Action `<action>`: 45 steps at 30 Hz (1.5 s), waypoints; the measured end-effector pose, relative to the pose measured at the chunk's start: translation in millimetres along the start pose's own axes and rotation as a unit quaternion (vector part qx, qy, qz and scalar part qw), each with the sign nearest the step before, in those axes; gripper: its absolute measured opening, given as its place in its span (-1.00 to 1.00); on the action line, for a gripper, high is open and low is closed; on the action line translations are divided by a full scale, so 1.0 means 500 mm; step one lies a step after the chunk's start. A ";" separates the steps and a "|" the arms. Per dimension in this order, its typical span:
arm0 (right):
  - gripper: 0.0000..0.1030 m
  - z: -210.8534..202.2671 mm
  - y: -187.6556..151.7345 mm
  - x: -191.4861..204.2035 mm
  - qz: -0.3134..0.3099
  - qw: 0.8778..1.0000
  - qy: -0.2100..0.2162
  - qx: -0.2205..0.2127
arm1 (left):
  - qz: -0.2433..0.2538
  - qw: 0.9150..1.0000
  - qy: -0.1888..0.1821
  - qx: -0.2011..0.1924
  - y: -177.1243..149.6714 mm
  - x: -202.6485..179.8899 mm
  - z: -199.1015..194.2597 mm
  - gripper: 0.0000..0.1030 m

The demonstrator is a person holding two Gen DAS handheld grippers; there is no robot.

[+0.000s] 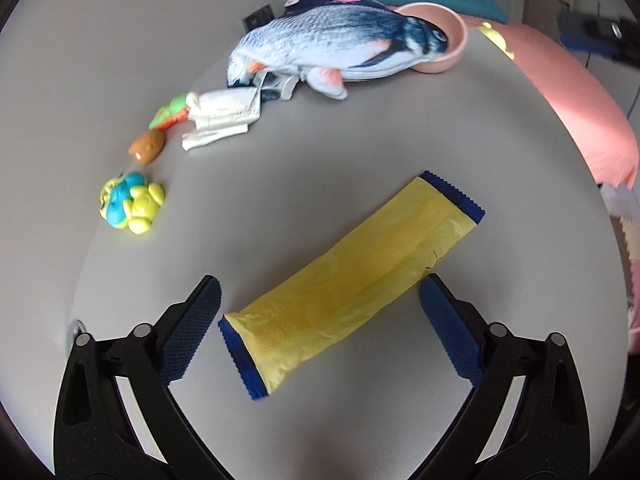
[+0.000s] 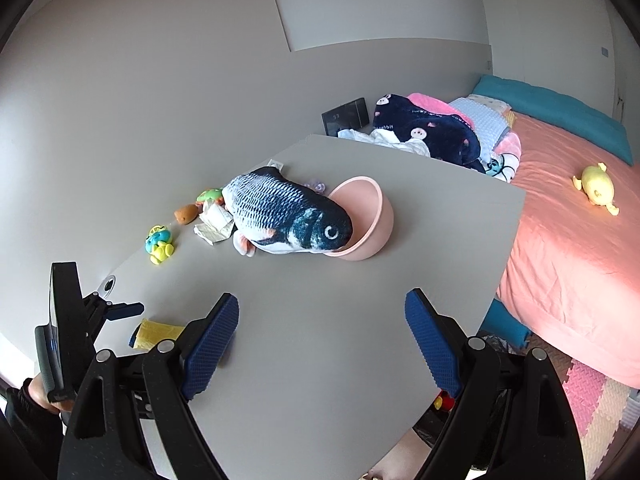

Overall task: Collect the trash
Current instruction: 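Grasp the yellow snack wrapper with the left gripper, then grasp the pink bowl rim with the right gripper while the left gripper holds the wrapper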

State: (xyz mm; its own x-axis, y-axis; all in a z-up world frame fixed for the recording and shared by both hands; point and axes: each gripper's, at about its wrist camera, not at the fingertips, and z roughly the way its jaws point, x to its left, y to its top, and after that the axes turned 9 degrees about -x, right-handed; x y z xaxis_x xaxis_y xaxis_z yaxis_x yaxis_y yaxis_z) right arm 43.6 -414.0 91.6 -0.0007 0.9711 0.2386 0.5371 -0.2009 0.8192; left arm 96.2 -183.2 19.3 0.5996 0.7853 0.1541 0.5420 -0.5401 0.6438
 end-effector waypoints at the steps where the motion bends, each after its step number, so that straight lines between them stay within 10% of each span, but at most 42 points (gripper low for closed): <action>1: 0.66 0.004 0.000 -0.001 0.001 1.000 0.000 0.002 | -0.012 1.000 -0.007 0.000 0.000 0.007 0.005 0.80; 5: 0.66 0.015 -0.001 -0.005 0.002 1.000 -0.001 0.005 | -0.068 0.997 -0.027 -0.004 0.008 0.024 0.012 -0.19; 12: 0.66 0.041 0.003 -0.018 0.011 1.000 -0.003 0.006 | -0.139 0.990 -0.008 -0.032 0.030 0.033 0.033 -0.68; 22: 0.62 0.103 0.051 -0.059 0.033 0.999 -0.043 -0.005 | -0.164 0.983 -0.028 -0.075 0.115 -0.002 0.050 -0.69; 38: -0.81 0.278 0.079 -0.117 0.073 0.988 -0.119 0.071 | -0.198 0.973 -0.058 -0.105 0.110 -0.002 0.039 -0.69; 45: -0.83 0.201 0.100 -0.111 0.037 0.987 -0.153 0.019 | -0.194 0.969 -0.070 -0.134 0.118 -0.007 0.005 -0.69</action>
State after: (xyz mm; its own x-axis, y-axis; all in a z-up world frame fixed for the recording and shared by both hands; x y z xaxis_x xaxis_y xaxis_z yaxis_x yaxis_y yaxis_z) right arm 155.2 -465.2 66.8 0.2907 0.9488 0.1233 0.5572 -0.2726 0.7843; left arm 127.5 -218.5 55.1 0.4658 0.8545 -0.2299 0.5819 -0.1001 0.8071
